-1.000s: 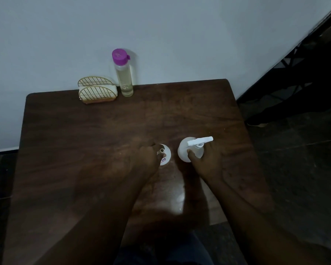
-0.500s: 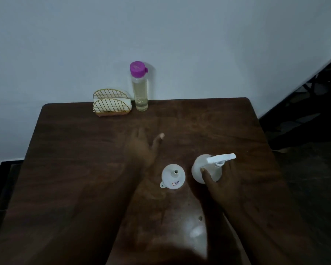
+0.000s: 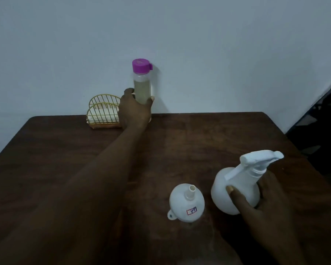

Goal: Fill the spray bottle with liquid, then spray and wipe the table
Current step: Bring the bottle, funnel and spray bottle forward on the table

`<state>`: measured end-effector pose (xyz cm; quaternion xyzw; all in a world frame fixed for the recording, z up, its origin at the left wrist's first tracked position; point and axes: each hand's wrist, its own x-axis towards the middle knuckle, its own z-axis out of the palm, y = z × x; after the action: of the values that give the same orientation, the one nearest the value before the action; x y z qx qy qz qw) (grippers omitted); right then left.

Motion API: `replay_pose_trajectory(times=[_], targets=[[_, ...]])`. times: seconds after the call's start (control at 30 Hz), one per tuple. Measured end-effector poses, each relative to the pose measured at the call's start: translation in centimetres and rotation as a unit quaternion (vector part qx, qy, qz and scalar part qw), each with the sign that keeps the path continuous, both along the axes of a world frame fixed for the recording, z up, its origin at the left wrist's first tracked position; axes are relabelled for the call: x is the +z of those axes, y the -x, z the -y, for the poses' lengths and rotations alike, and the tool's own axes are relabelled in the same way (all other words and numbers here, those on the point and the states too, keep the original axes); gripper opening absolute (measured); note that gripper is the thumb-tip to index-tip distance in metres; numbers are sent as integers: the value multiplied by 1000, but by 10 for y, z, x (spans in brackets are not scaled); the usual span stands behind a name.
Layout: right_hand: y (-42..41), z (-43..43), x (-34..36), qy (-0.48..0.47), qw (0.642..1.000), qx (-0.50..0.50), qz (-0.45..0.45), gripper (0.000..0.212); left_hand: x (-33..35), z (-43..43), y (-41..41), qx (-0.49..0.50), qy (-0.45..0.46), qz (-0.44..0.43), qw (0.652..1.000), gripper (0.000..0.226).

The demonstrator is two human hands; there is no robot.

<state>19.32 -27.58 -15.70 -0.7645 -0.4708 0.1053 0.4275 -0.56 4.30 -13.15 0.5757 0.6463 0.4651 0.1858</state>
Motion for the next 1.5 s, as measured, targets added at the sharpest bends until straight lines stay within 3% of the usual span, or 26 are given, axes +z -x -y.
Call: replay_pose_trajectory(times=[0.1,0.23,0.43,0.57,0.97,1.17,1.4,1.5], targets=[[4,7,-5,-22,1000,1,-2,53,-8,9,7,-10,-45,-27,999,54],[5,18,-8,-39,999,9,-4,55,-11,37,18,-19,-71,-64,995,52],[6,19,-10,-59,998,18,-21,60,-14,124,39,-52,-96,-46,993,44],[9,18,-15,-92,996,10,-13,52,-13,176,59,-71,-83,-38,993,36],[10,19,-23,-124,992,3,31,49,-22,256,82,-91,-95,-5,991,46],[12,23,-19,-119,993,2,23,53,-31,266,84,-105,-102,-24,989,59],[11,23,-20,-117,993,-3,26,55,-48,266,80,-106,-68,-85,988,56],[9,22,-21,-115,993,-1,25,58,-53,261,84,-126,-65,-70,987,64]])
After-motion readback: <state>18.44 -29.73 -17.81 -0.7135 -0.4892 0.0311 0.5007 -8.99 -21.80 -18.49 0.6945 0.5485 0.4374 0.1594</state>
